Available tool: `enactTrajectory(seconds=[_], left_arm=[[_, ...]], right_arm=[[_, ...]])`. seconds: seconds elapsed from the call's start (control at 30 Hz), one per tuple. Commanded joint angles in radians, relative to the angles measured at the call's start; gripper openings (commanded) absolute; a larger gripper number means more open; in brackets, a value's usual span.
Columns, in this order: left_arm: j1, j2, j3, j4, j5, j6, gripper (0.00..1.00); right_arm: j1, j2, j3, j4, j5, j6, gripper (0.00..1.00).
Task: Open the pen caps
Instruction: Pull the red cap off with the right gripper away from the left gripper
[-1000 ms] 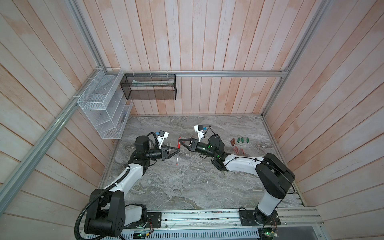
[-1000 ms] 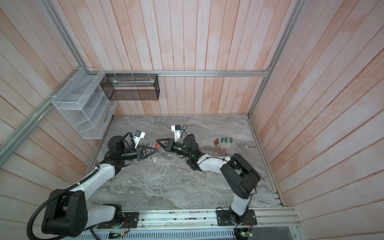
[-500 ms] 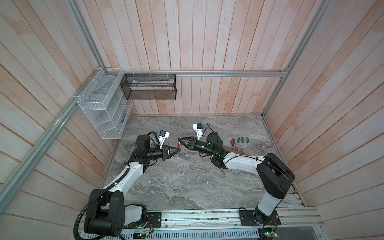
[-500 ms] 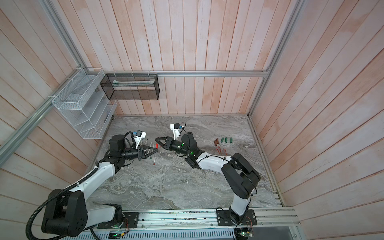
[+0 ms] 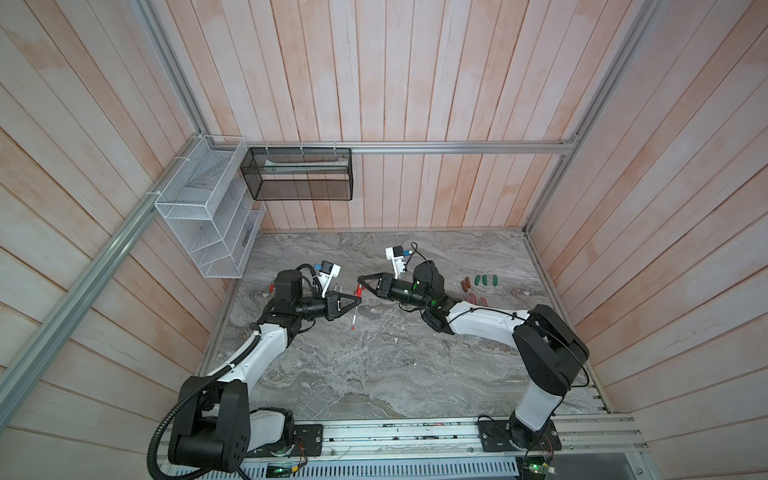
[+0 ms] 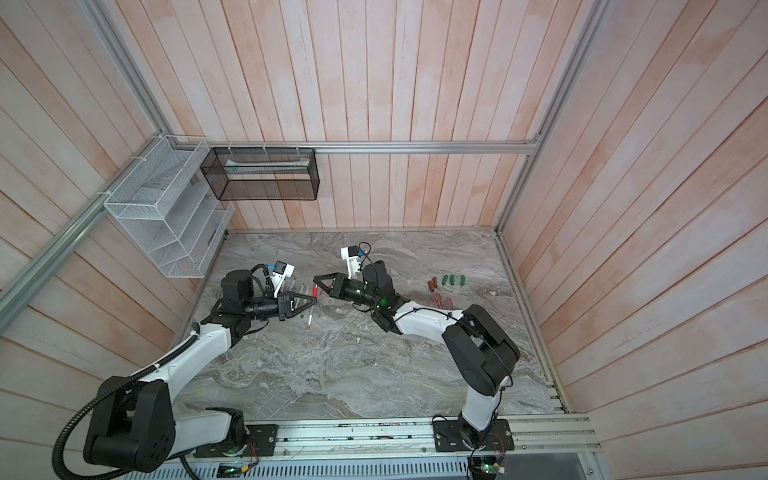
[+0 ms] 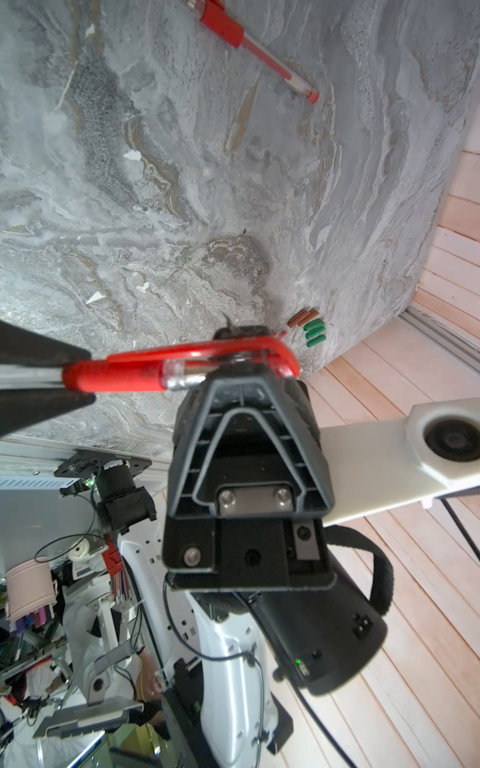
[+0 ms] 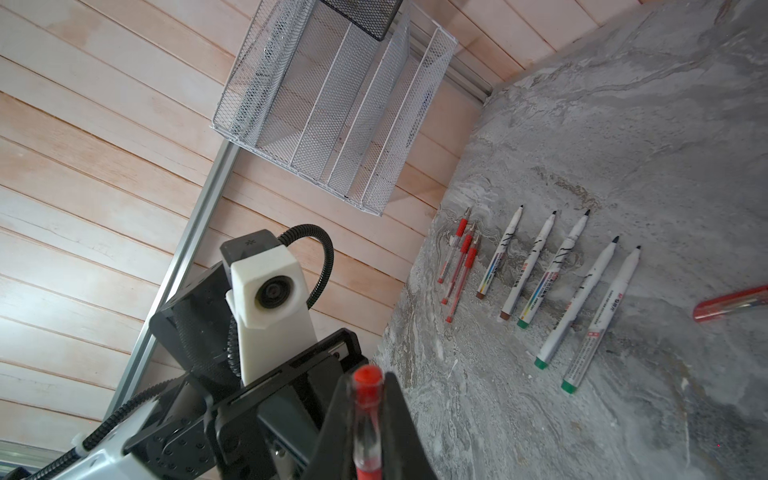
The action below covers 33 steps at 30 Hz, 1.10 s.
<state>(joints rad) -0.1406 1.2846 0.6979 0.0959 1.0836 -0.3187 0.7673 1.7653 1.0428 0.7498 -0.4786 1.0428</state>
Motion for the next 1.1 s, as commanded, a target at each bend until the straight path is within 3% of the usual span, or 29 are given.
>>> enactTrajectory(seconds=[0.0, 0.23, 0.37, 0.53, 0.67, 0.83, 1.07], left_arm=[[-0.037, 0.002, -0.012, -0.026, 0.033, 0.081, 0.00], [-0.086, -0.029, -0.085, -0.015, 0.007, 0.096, 0.00], [-0.110, -0.033, -0.113, -0.008, -0.005, 0.097, 0.00], [-0.112, -0.030, -0.083, -0.044, -0.062, 0.074, 0.00], [-0.097, -0.062, -0.063, -0.122, -0.189, 0.054, 0.00], [-0.049, -0.117, -0.010, -0.339, -0.486, 0.176, 0.00], [0.089, -0.113, 0.001, -0.326, -0.729, 0.321, 0.00]], right_arm=[[-0.100, -0.025, 0.063, 0.033, 0.066, 0.039, 0.00], [-0.312, -0.167, 0.019, 0.104, 0.205, 0.120, 0.00], [-0.327, -0.269, -0.050, 0.081, 0.287, 0.068, 0.00], [-0.363, -0.330, -0.142, 0.087, 0.254, 0.105, 0.00], [-0.393, -0.392, -0.153, -0.049, 0.215, 0.033, 0.00], [-0.443, -0.504, -0.197, -0.214, 0.173, -0.039, 0.00], [-0.507, -0.654, -0.279, -0.460, 0.163, -0.186, 0.00]])
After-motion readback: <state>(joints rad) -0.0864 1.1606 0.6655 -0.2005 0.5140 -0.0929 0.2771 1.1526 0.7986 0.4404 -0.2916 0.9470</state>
